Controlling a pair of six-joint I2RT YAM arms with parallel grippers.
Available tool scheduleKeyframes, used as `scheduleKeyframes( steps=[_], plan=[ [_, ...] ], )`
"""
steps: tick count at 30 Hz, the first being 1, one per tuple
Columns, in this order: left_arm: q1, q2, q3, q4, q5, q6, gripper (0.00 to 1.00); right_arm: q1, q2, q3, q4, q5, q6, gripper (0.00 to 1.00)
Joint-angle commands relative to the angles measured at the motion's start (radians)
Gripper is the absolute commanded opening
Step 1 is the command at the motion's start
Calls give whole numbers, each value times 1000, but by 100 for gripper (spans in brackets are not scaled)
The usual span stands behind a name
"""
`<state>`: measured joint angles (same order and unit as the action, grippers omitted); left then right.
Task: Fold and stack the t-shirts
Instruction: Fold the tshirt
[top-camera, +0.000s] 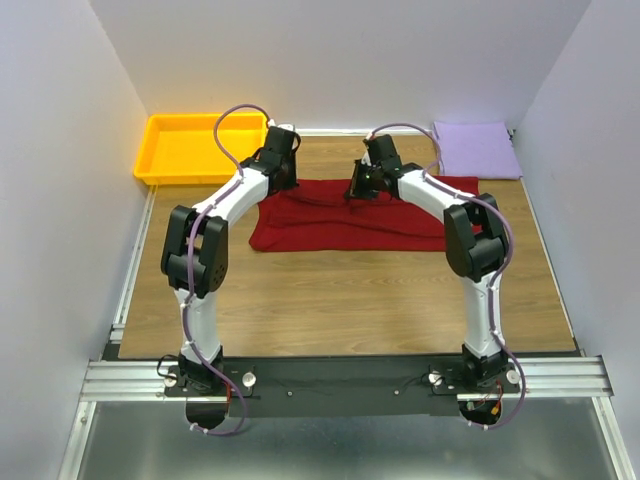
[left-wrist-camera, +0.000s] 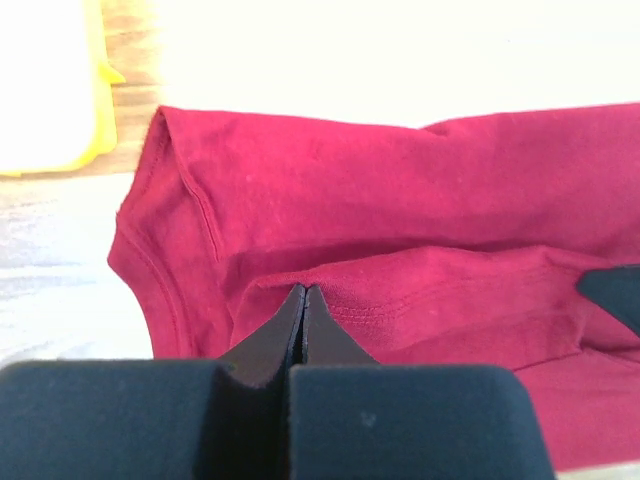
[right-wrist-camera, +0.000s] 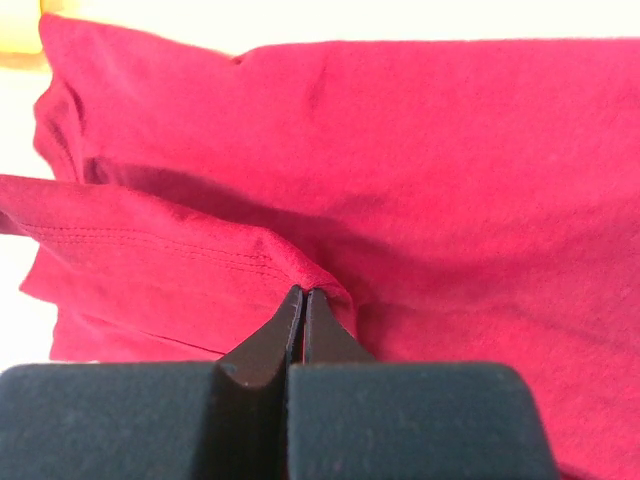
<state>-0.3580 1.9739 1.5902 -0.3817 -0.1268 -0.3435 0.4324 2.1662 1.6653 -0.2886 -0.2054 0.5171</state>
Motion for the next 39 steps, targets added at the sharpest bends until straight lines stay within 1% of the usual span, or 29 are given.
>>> scheduleKeyframes(
  steps=[1, 9, 12, 13, 14, 16, 17, 18, 19, 20, 21, 23, 25, 26, 27, 28, 29, 31, 32, 33, 34, 36, 38, 39],
  plan=[
    [14, 31, 27, 35, -60, 24, 0, -9, 43, 57, -9, -20, -57, 3],
    [14, 78, 83, 86, -70, 38, 0, -20, 75, 100, -9, 23, -83, 3],
    [14, 97, 99, 87, -86, 40, 0, -21, 87, 122, -9, 26, -104, 6],
    [14, 101, 100, 89, -91, 41, 0, -21, 90, 126, -9, 26, -114, 10],
    [16, 105, 103, 87, -93, 41, 0, -21, 93, 132, -9, 26, -120, 12],
    [16, 108, 103, 83, -97, 38, 4, -21, 95, 134, -9, 26, -129, 19],
    [16, 105, 99, 81, -100, 37, 7, -21, 95, 134, -9, 31, -132, 23],
    [16, 100, 97, 79, -102, 37, 16, -21, 89, 133, -11, 34, -134, 30],
    [14, 94, 96, 79, -105, 35, 23, -21, 84, 128, -11, 37, -138, 32],
    [16, 85, 85, 81, -114, 31, 32, -21, 64, 123, -12, 50, -141, 35],
    [16, 60, 79, 81, -119, 29, 47, -21, 51, 107, -12, 60, -146, 38],
    [14, 11, 68, 76, -135, 29, 55, -23, -8, 79, -15, 102, -160, 41],
    [14, -33, 42, 61, -148, 26, 58, -24, -63, 12, -17, 144, -178, 46],
    [14, -87, 25, 58, -160, 15, 58, -29, -124, -15, -17, 185, -181, 46],
    [14, -118, 5, 55, -166, 9, 58, -35, -153, -82, -17, 199, -183, 49],
    [13, -148, -19, 49, -169, 2, 58, -41, -182, -82, -18, 227, -181, 49],
    [13, -182, -74, 31, -175, -9, 57, -49, -219, -158, -18, 250, -178, 49],
    [5, -279, -148, 23, -162, -40, 52, -81, -317, -232, -17, 265, -160, 49],
    [2, -337, -235, 29, -139, -52, 48, -102, -374, -312, -17, 276, -155, 49],
    [1, -360, -275, 33, -122, -52, 48, -112, -375, -344, -17, 281, -154, 49],
    [-4, -380, -355, 43, -85, -61, 44, -118, -432, -381, -18, 285, -152, 49],
    [-4, -411, -422, 52, -59, -69, 40, -133, -491, -458, -17, 270, -147, 49],
    [-6, -412, -510, 81, -24, -65, 40, -136, -517, -495, -18, 247, -135, 49],
    [-4, -400, -530, 87, -19, -63, 40, -138, -526, -528, -15, 235, -131, 49]
  ],
)
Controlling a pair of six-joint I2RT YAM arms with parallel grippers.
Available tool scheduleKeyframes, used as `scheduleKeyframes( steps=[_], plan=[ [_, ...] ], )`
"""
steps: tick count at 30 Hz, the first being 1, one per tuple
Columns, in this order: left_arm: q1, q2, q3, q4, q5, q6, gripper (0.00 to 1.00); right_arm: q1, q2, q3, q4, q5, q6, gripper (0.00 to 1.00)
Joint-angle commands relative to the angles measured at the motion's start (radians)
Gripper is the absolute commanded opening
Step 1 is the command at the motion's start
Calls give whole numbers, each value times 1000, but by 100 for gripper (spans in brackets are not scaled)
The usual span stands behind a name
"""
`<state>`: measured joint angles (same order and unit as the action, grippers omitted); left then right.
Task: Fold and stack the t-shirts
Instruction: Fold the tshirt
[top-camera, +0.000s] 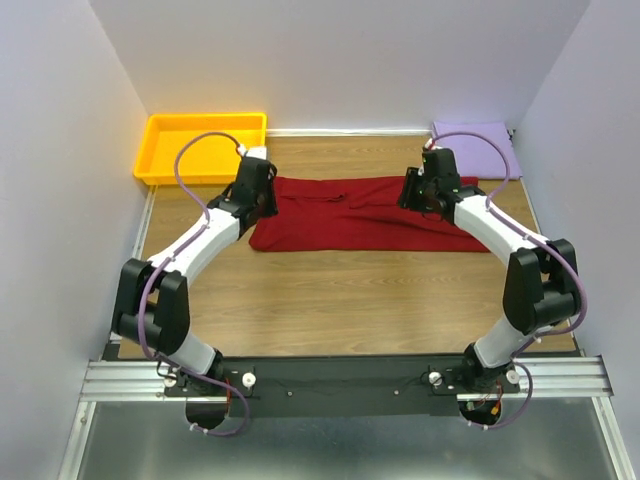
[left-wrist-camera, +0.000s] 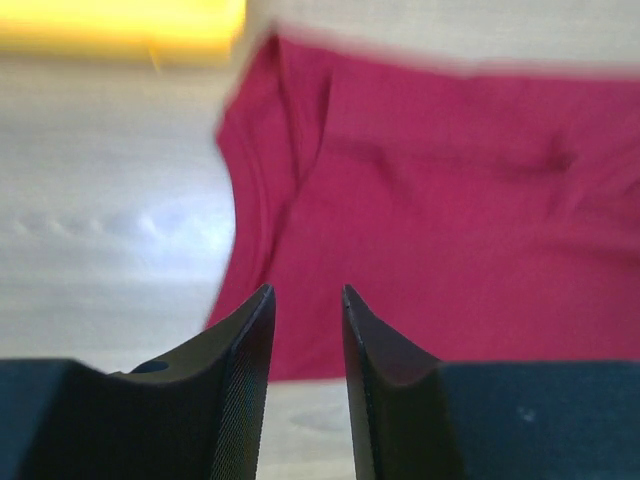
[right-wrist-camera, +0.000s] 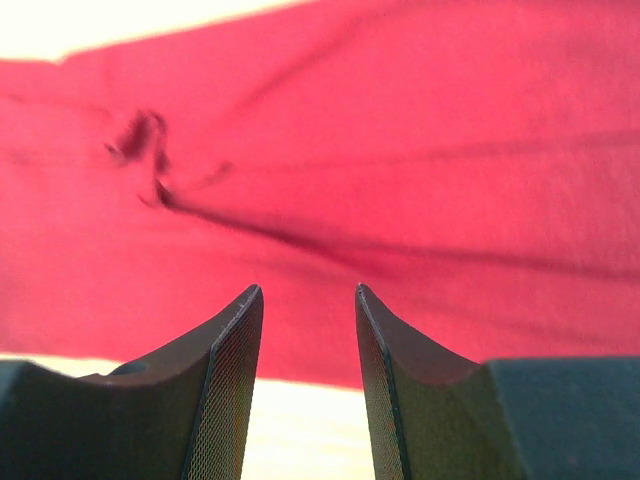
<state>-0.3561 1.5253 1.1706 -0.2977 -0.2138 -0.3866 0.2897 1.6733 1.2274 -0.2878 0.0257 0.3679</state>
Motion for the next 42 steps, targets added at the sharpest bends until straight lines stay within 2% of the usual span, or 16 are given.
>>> scheduleKeyframes(
  steps=[1, 4, 9, 16, 27, 34, 38, 42],
  plan=[
    [-7, 58, -127, 9, 68, -20, 39, 6, -40, -106, -14, -3, 26, 49],
    [-6, 110, -163, 25, 61, -12, 37, 6, -41, -160, 1, 2, 43, 49],
    [-3, 202, -149, -37, 30, 3, 31, 0, -6, -206, 42, 13, 71, 48],
    [14, 194, -227, -44, 19, 5, 28, -14, 69, -218, 94, 42, 78, 47],
    [22, 153, -278, -41, 2, 11, 28, -93, 209, -92, 122, 112, 34, 46],
    [23, 130, -305, -34, 2, 15, 27, -161, 313, 105, 124, 169, 12, 47],
    [28, 124, -312, -34, 8, 15, 27, -201, 295, 139, 122, 172, -1, 47],
    [31, 102, -316, -29, 4, 15, 27, -276, 241, 95, 121, 171, 5, 47]
  ],
)
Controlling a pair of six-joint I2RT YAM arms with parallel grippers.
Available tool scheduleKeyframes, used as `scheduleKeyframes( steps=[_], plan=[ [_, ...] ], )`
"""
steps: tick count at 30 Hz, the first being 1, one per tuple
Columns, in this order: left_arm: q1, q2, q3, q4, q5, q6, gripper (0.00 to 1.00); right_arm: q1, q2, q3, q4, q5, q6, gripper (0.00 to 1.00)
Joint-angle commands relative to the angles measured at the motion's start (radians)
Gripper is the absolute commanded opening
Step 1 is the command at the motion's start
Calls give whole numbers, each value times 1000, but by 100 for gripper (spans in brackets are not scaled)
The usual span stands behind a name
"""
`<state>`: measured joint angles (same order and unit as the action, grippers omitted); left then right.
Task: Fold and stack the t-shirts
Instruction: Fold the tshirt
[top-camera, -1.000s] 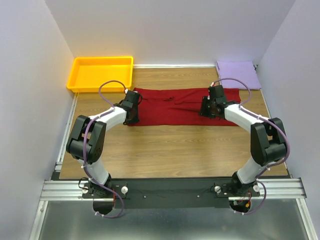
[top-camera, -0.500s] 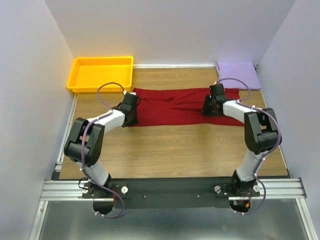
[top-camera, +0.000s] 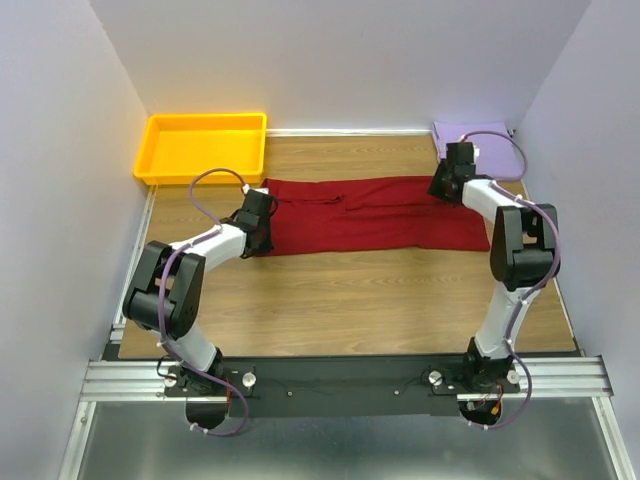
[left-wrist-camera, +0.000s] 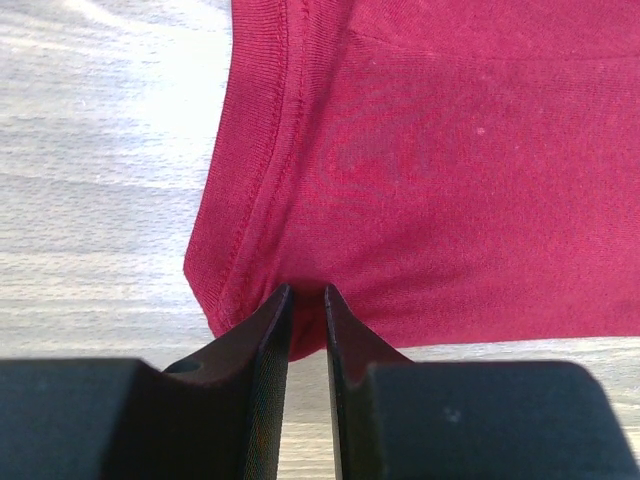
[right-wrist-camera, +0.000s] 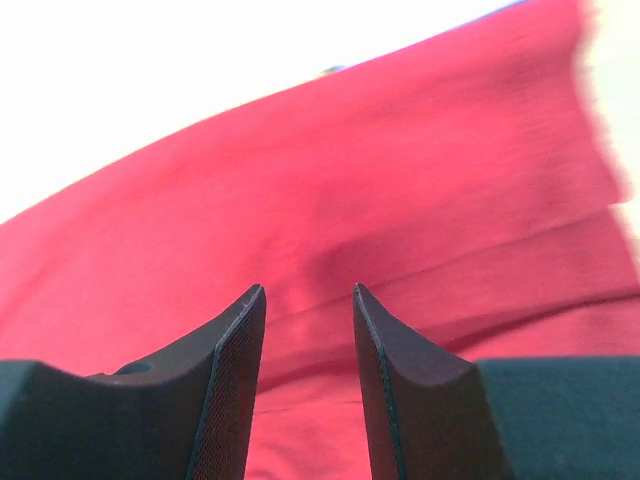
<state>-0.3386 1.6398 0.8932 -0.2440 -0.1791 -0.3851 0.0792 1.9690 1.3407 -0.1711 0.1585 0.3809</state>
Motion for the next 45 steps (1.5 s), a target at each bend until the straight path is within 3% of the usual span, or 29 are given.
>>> scheduleKeyframes(
  steps=[1, 9, 18, 27, 36, 40, 45],
  plan=[
    [13, -15, -37, -81, -33, 12, 27, -74, -73, -37, 4, 24, -1, 47],
    [30, -28, -34, -64, 0, 11, 27, -211, -335, -326, 10, -205, 130, 47],
    [44, -41, -46, -66, 33, 0, 27, -452, -329, -550, 102, -408, 251, 47],
    [81, -115, -126, -83, 101, -43, 27, -587, -376, -634, 88, -306, 279, 47],
    [82, -365, -145, -115, 144, -116, 42, -520, -535, -588, 74, -422, 288, 47],
    [82, -432, -91, -123, 136, -158, 43, -359, -573, -539, 104, -482, 267, 48],
    [82, -429, -19, -106, 122, -181, 43, -92, -435, -394, 98, -590, 99, 48]
  ],
)
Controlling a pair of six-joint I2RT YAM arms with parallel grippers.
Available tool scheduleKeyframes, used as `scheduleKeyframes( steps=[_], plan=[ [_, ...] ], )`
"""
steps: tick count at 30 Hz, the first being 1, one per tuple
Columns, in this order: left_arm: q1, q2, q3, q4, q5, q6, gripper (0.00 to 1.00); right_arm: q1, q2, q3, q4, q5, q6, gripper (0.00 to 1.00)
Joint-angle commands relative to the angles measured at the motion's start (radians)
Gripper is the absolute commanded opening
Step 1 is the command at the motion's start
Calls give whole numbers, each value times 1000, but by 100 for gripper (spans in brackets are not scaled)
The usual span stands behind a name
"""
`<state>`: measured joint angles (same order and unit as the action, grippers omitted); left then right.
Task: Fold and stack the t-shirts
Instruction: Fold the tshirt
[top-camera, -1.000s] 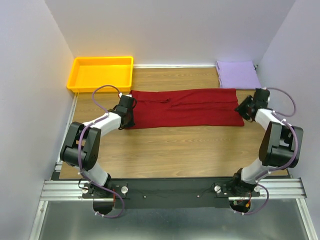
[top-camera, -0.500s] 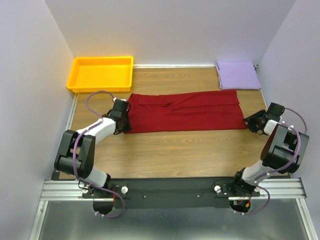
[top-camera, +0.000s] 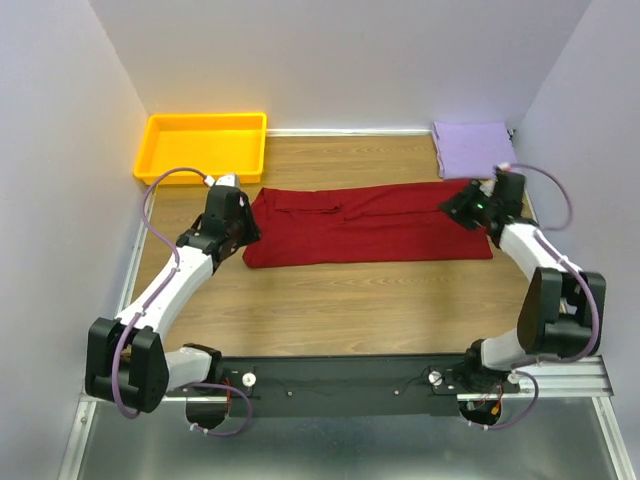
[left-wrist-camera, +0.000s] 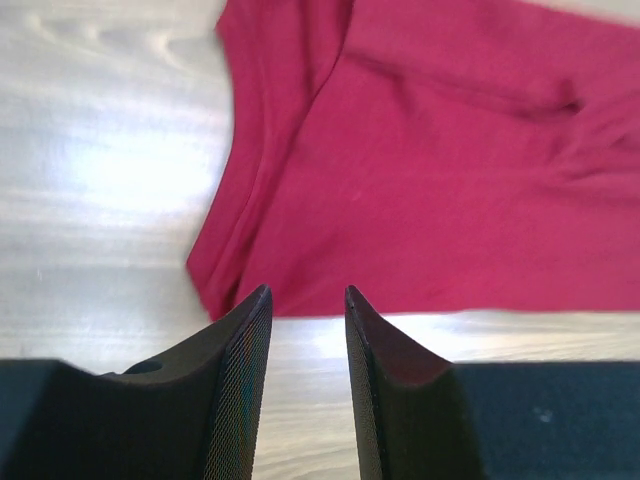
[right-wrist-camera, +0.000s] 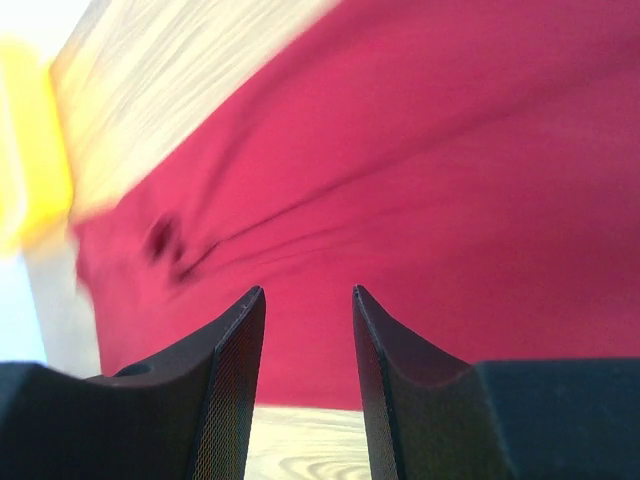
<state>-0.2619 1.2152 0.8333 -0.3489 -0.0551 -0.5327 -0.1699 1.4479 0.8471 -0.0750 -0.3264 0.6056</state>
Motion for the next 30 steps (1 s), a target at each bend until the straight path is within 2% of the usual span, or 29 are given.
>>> scheduleKeyframes(
  steps=[1, 2, 3, 4, 6, 7, 9, 13, 16, 20, 27, 30],
  plan=[
    [7, -9, 47, -2, -15, -32, 43, 276, 110, 148, -2, -82, -165, 48],
    [7, -25, 58, -2, -50, -24, 43, 381, 161, 173, -3, -71, -184, 48],
    [7, -25, 59, -5, -72, -21, 43, 382, 198, 199, -3, -65, -199, 48],
    [12, -55, 58, -4, -95, -15, 43, 471, 231, 233, -3, -60, -214, 48],
    [13, -98, 41, 7, -167, 0, 44, 544, 300, 323, -12, -53, -263, 48],
    [13, -149, 30, 13, -193, 20, 46, 594, 356, 348, -19, -1, -279, 48],
    [13, -228, -12, 34, -259, 49, 48, 618, 425, 408, -52, 97, -291, 48],
    [16, -348, -115, 105, -307, 82, 48, 618, 444, 422, -152, 321, -306, 48],
    [15, -411, -186, 157, -307, 85, 49, 618, 408, 354, -196, 470, -340, 48],
    [15, -442, -217, 223, -298, 95, 49, 616, 301, 235, -227, 544, -351, 48],
    [15, -396, -204, 215, -284, 109, 49, 590, 244, 145, -276, 679, -330, 49],
    [15, -405, -207, 222, -282, 109, 49, 479, 200, 127, -276, 649, -311, 49]
  ],
)
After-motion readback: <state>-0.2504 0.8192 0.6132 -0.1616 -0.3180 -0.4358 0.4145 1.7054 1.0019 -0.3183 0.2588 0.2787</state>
